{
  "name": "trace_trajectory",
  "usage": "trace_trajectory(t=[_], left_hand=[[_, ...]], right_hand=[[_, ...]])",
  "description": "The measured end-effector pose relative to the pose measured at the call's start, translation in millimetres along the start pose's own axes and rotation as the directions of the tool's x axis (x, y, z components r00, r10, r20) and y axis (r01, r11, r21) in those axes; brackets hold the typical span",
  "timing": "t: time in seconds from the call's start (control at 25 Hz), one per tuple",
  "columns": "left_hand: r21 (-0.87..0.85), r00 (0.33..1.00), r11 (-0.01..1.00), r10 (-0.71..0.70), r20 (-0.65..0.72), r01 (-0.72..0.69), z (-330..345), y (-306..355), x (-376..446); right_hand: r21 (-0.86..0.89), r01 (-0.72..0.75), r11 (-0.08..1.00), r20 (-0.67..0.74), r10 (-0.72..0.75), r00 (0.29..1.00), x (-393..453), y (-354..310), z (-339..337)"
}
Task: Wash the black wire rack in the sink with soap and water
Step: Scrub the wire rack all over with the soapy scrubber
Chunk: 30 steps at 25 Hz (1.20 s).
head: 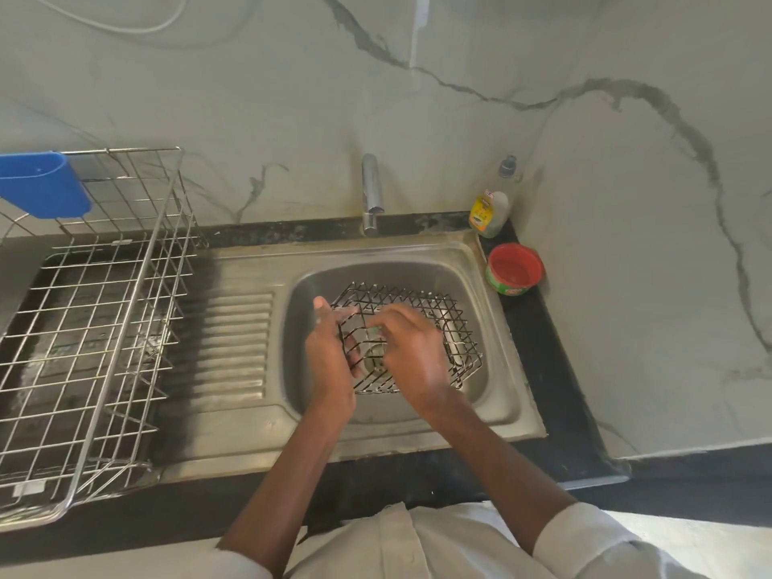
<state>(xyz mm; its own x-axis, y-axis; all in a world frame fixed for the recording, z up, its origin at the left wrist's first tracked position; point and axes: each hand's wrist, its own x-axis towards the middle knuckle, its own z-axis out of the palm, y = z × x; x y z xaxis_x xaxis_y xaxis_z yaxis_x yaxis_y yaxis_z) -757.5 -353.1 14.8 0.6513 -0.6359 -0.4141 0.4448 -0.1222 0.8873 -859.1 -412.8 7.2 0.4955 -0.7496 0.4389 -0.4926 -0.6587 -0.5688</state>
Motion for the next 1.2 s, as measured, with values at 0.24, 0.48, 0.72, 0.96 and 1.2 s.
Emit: trace_trajectory(t=[0.24,0.48,0.72,0.96,1.2], left_hand=[[-0.002,1.000,1.000,-0.014,0.024,0.014,-4,8,6],[0.034,0.999,0.999,0.004,0.036,-0.005,12,6,11],[-0.034,0.999,0.999,-0.042,-0.028,0.041,3,7,10],[0.013,1.000,1.000,-0.008,-0.002,0.008,4,1,0],[-0.038,0.998,0.998,-0.044,-0.049,0.042,6,-3,-4]], right_hand=[[-0.146,-0.692,0.707,-0.096,0.686,0.721,-13,93,-43],[-0.057,-0.228,0.972,0.029,0.230,0.973,6,16,-5],[-0.181,-0.473,0.862,0.013,0.483,0.875,-19,72,-38],[-0.129,-0.633,0.763,0.060,0.644,0.763,-16,61,-41],[-0.089,-0.042,0.995,0.207,0.060,0.977,-9,1,-18]])
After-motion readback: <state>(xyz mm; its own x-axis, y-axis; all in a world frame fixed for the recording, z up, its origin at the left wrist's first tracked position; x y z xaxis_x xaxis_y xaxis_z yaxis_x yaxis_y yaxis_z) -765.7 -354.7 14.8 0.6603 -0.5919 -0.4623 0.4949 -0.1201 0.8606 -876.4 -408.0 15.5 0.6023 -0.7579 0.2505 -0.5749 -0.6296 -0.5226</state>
